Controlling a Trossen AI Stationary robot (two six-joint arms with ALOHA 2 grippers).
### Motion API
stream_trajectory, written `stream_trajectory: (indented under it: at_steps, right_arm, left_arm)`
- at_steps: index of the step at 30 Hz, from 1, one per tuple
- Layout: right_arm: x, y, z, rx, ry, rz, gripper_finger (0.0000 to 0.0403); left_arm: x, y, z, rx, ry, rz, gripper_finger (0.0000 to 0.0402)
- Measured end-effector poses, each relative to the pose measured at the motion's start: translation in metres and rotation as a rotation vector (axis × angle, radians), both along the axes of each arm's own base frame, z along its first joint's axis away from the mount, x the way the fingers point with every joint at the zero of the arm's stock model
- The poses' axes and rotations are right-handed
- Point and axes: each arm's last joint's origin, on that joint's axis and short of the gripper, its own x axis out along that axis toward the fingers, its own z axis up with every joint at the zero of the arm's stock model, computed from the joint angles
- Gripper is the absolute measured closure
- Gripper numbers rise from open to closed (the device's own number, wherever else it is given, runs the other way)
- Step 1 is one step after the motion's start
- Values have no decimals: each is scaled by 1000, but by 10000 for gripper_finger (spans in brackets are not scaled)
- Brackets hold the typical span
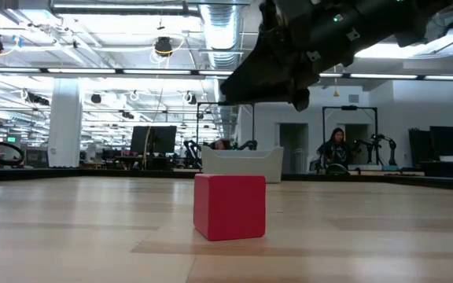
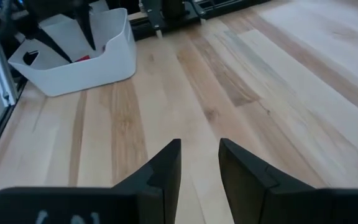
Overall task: Sort & place blocks by color
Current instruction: Put the red square block into the white bin
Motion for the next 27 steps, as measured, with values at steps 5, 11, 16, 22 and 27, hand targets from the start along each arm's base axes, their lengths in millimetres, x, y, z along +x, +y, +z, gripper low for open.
stream_trajectory:
  at_steps: [5, 11, 16, 22, 27]
  right_arm:
    - [1, -2, 0, -1, 2, -7, 269]
    - [-1, 4, 0, 0, 1, 12, 269]
    - [-1, 4, 0, 0, 0, 12, 269]
    - [-1, 4, 0, -7, 3, 16, 269]
    - [-4, 3, 1, -19, 32, 17, 269]
  left_arm:
    - [5, 3, 38, 133, -159, -4, 177]
    - [39, -6, 50, 214, -615, -95, 177]
    - [91, -12, 35, 332, -765, -221, 177]
    - [155, -11, 15, 386, -786, -330, 177]
    - [184, -14, -1, 331, -818, -429, 177]
